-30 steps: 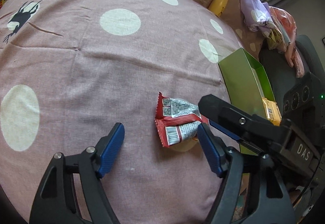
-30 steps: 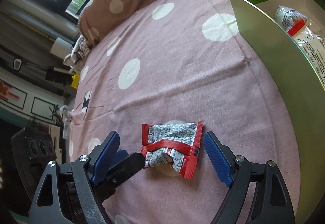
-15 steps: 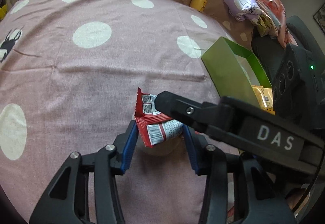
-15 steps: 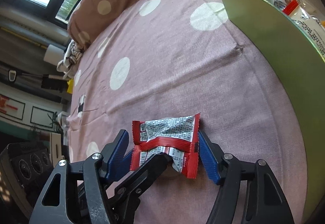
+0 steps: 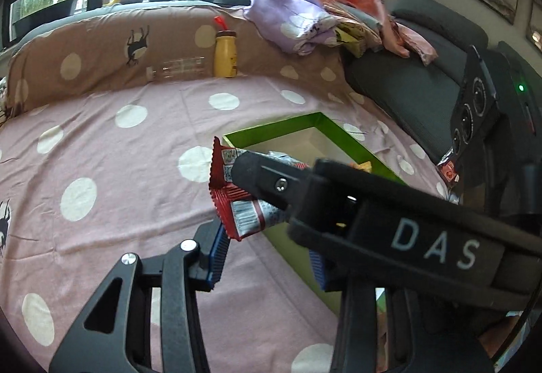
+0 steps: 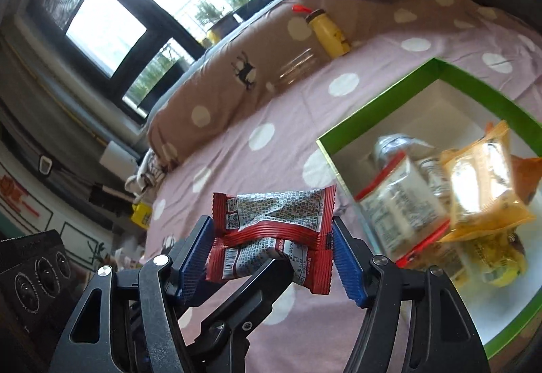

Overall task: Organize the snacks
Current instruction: 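Carry the red-white candy over the green box with the right gripper, then lower the candy into the box and open the right gripper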

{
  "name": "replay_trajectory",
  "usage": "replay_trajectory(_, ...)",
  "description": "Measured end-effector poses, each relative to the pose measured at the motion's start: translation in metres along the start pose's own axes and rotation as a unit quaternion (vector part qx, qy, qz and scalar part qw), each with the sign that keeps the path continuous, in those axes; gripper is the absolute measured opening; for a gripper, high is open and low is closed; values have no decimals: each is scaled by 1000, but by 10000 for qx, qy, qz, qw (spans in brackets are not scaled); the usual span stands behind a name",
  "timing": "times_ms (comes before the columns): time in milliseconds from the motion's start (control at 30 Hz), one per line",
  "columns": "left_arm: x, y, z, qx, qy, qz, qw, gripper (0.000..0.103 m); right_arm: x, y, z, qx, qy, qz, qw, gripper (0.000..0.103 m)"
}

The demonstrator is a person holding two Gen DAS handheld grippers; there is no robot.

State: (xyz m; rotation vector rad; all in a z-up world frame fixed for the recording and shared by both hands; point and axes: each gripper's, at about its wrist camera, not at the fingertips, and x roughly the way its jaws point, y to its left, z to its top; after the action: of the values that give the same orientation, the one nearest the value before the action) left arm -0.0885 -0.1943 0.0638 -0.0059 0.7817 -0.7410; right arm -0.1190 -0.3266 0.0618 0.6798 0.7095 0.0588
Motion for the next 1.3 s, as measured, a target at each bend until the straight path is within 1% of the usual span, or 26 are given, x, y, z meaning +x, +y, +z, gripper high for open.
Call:
replay_trajectory(133,19,-27,8,303,61,-249,9992,40,-17,-29,9,323,-224,-102,9992,71)
replay_trajectory(200,27,-36,10,360,107,-370,9986,40,-22,-41,14,445,-299,-165,9984,71)
replay_trajectory(367,58,-55,11,386,497,-648,9959,40,-27,-71,17,792,-330,-526,9949,71)
replay_trajectory(467,73,-62,10,384,666,-715,9945,40,-24,-88,19,1012,-271,-590,9927,71)
replay_trajectory(600,85,-67,8,305,824,-772,9931,40,-24,-97,20,1081,-263,-706,9913,71)
replay_trajectory(700,89,-63,6,206,893,-807,9925,40,-22,-96,19,1030,-259,-797,9911,71)
replay_trajectory(733,90,-62,5,158,910,-811,9924,42,-21,-95,19,1001,-247,-836,9911,71)
replay_trajectory(800,90,-59,5,80,947,-799,9923,43,-21,-93,19,966,-235,-878,9912,71)
replay_trajectory(867,88,-56,6,24,956,-757,9925,45,-24,-91,19,930,-256,-916,9911,71)
replay_trajectory(900,85,-54,6,-1,938,-726,9929,50,-26,-90,19,907,-281,-955,9909,71)
replay_trajectory(933,82,-53,7,-15,906,-690,9935,58,-28,-88,19,875,-334,-1027,9903,71)
replay_trajectory(1000,75,-53,7,-1,806,-610,9949,69,-33,-86,19,848,-427,-1134,9890,71)
replay_trajectory(1100,62,-50,9,39,573,-454,9973,71,-39,-83,20,833,-511,-1133,9887,71)
replay_trajectory(1167,53,-48,10,66,437,-288,9986,77,-43,-78,20,776,-592,-1220,9877,71)
replay_trajectory(1200,48,-47,11,70,353,-197,9992,82,-46,-75,20,733,-657,-1272,9870,72)
replay_trajectory(1233,42,-46,11,68,252,-127,9996,83,-49,-73,20,694,-727,-1306,9863,73)
replay_trajectory(1300,33,-41,14,-3,118,-80,9999,84,-54,-69,20,628,-855,-1356,9851,81)
